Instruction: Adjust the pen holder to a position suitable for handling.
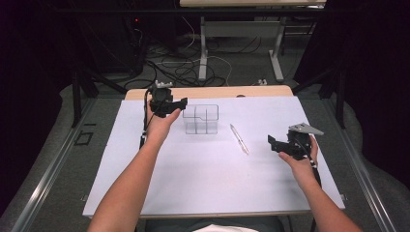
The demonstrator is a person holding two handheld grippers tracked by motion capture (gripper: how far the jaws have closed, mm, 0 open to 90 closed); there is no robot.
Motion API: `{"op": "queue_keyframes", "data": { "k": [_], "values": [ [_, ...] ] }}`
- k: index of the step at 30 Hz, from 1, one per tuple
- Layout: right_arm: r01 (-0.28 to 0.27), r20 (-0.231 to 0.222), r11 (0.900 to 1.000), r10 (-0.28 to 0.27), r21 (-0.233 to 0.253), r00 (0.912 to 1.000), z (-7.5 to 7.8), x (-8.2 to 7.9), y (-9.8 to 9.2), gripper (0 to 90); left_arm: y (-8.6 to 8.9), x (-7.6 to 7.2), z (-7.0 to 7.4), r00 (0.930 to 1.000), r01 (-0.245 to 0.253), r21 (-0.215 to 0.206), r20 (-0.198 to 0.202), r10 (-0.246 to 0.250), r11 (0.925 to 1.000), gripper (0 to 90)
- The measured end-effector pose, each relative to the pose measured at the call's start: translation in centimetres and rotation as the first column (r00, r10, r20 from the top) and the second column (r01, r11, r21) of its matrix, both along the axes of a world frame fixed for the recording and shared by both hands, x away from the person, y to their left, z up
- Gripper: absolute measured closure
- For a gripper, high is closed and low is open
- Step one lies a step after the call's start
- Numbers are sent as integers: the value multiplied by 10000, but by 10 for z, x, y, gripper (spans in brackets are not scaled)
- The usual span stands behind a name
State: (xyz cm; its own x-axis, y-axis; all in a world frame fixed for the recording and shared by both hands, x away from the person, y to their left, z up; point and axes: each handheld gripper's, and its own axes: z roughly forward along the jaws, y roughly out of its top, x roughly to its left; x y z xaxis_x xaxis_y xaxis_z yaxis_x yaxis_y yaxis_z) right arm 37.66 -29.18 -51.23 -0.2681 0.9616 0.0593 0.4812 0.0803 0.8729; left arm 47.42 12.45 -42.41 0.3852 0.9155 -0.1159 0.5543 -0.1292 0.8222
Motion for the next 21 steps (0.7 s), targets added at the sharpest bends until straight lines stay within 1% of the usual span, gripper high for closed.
{"op": "queue_keyframes", "data": {
  "k": [1, 2, 3, 4, 5, 6, 8, 11, 12, 15, 16, 17, 19, 20, 21],
  "values": [
    [-17, 24, 10000, 17, 1, 10000, 0, 0, 0, 140, -2, 1, -1, 10000, -3, 107, -56, 4, 9999, 415],
    [-20, 10, 10000, 20, 5, 10000, 0, 0, 0, 140, -3, 3, -1, 9998, -13, 261, -203, 18, 9997, 423],
    [-25, -8, 10000, 25, -10, 10000, 0, 0, -1, 140, -6, 6, -4, 9995, -75, 497, -314, 91, 9987, 426],
    [-27, -10, 10000, 27, -3, 10000, 0, 0, -1, 140, -6, 6, -4, 9995, -75, 497, -314, 91, 9987, 436],
    [-51, -17, 10000, 51, -2, 10000, 0, 0, -1, 140, -8, 7, -4, 9989, -101, 546, -460, 126, 9985, 450],
    [-61, -22, 10000, 61, 33, 10000, -1, 0, -1, 140, -10, 10, -5, 9968, -107, 535, -785, 149, 9985, 453],
    [-44, -50, 10000, 45, 53, 10000, -1, 0, -1, 140, -11, 12, -6, 9960, -156, 556, -865, 204, 9983, 453],
    [-55, -79, 10000, 56, 81, 10000, -1, 0, -1, 140, -13, 15, -6, 9928, -211, 520, -1166, 271, 9984, 453],
    [-51, -89, 9999, 52, 87, 9999, -1, 0, -1, 140, -13, 16, -6, 9913, -277, 610, -1269, 353, 9978, 454],
    [-55, -116, 10000, 56, 83, 9999, -1, 0, -1, 140, -15, 19, -6, 9859, -415, 509, -1599, 491, 9978, 475],
    [-47, -131, 9999, 49, 100, 9999, -1, 0, -1, 140, -15, 19, -7, 9848, -453, 565, -1649, 541, 9974, 481],
    [-24, -158, 9999, 27, 149, 9999, -1, 0, -1, 140, -17, 21, -8, 9813, -536, 658, -1814, 648, 9964, 486],
    [-41, -156, 9998, 43, 179, 9999, -2, 1, -2, 140, -18, 22, -9, 9810, -560, 684, -1819, 677, 9961, 496],
    [-41, -157, 9998, 44, 182, 9999, -2, 1, -2, 140, -18, 22, -10, 9798, -596, 733, -1866, 724, 9955, 497],
    [-58, -141, 9999, 60, 156, 9999, -2, 1, -2, 140, -20, 24, -13, 9758, -699, 681, -2024, 824, 9952, 502]
  ]
}}
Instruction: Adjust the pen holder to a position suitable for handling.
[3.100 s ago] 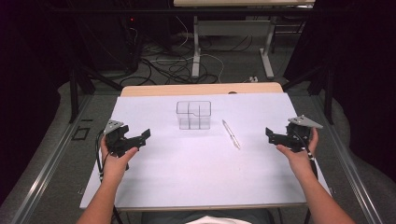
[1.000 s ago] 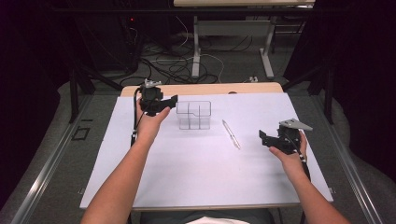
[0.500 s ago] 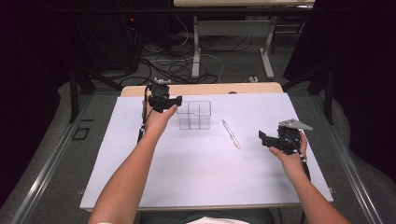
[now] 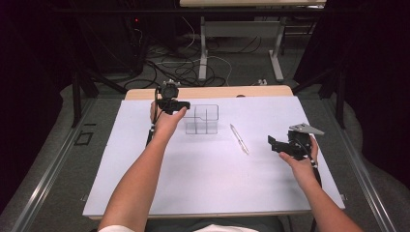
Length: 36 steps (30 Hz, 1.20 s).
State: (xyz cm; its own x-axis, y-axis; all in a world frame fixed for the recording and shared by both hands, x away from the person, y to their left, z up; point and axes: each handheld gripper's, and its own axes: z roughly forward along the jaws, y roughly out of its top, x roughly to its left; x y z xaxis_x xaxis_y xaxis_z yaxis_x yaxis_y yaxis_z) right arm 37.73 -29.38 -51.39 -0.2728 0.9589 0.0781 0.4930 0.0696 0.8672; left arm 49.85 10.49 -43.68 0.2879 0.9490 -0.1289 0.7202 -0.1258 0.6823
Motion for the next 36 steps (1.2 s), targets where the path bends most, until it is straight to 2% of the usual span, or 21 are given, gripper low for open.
{"op": "queue_keyframes", "data": {
  "k": [2, 5, 7, 13, 14, 36],
  "values": [
    [10, -7, 10000, -10, 7, 10000, 0, 0, 0, 140, 0, 1, -1, 9999, -83, 68, -122, 84, 9999, 517],
    [21, -30, 10000, -21, -7, 10000, 0, 0, 0, 140, 0, 4, -4, 9990, -295, -114, -341, 291, 9995, 544],
    [17, -40, 10000, -17, -11, 10000, 0, 0, -1, 140, 1, 6, -5, 9980, -385, -80, -505, 380, 9992, 563],
    [-12, -43, 10000, 12, -8, 10000, -1, 1, -1, 140, -4, 9, -11, 9968, -373, 15, -700, 373, 9993, 606],
    [-4, -41, 10000, 4, 4, 10000, -1, 1, -1, 140, -5, 10, -12, 9967, -266, 156, -768, 277, 9995, 624],
    [-109, -121, 9999, 109, 15, 9999, -2, 1, -2, 145, -5, 20, -24, 9874, -449, 100, -1512, 459, 9989, 757]
  ]
}}
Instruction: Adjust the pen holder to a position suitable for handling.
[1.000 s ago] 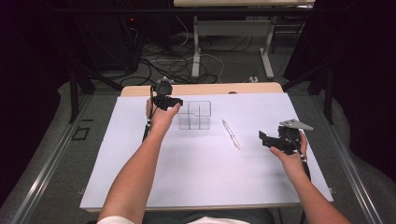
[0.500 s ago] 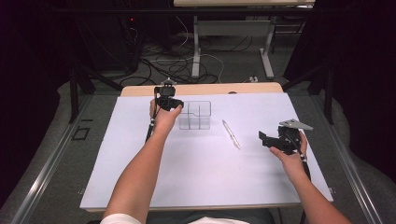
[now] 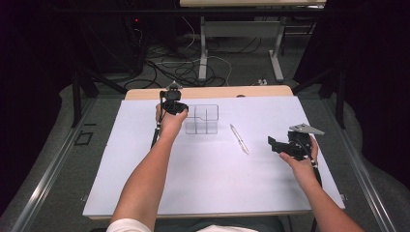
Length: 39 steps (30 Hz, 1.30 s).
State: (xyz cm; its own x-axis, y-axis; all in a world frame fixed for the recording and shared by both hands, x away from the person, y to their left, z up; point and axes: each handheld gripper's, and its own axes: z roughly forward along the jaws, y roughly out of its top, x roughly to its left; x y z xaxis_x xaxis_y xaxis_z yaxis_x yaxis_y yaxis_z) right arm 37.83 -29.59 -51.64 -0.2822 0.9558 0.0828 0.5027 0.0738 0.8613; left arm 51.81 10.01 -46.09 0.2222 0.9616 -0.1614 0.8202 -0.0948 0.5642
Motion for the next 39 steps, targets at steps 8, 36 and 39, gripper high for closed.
{"op": "queue_keyframes", "data": {
  "k": [8, 36, 39],
  "values": [
    [-8, -54, 10000, 8, 39, 10000, 0, 0, 0, 145, -2, 0, -2, 10000, -27, 82, -78, 27, 10000, 789],
    [-24, -166, 10000, 25, 70, 9999, -2, 1, 0, 144, 0, -1, -1, 9962, -805, -394, -359, 791, 9960, 862],
    [-27, -160, 10000, 28, 65, 9999, -2, 1, 0, 145, 2, -3, 2, 9961, -836, -360, -302, 825, 9959, 864]
  ]
}}
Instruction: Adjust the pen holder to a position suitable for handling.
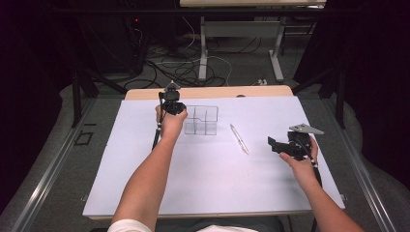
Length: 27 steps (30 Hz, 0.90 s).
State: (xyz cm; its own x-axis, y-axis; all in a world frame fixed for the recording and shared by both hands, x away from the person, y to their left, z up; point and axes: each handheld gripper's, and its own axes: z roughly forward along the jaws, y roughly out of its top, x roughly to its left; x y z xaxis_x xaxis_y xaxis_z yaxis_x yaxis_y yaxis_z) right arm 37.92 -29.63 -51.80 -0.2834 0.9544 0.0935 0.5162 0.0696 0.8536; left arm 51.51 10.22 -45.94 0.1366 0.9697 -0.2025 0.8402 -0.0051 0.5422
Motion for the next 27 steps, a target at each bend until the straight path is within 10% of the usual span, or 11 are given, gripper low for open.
{"op": "queue_keyframes", "data": {
  "k": [27],
  "values": [
    [-23, 14, 10000, 23, -54, 10000, 0, 0, 3, 145, 5, -35, 2, 9980, 317, -155, -549, -325, 9994, 866]
  ]
}}
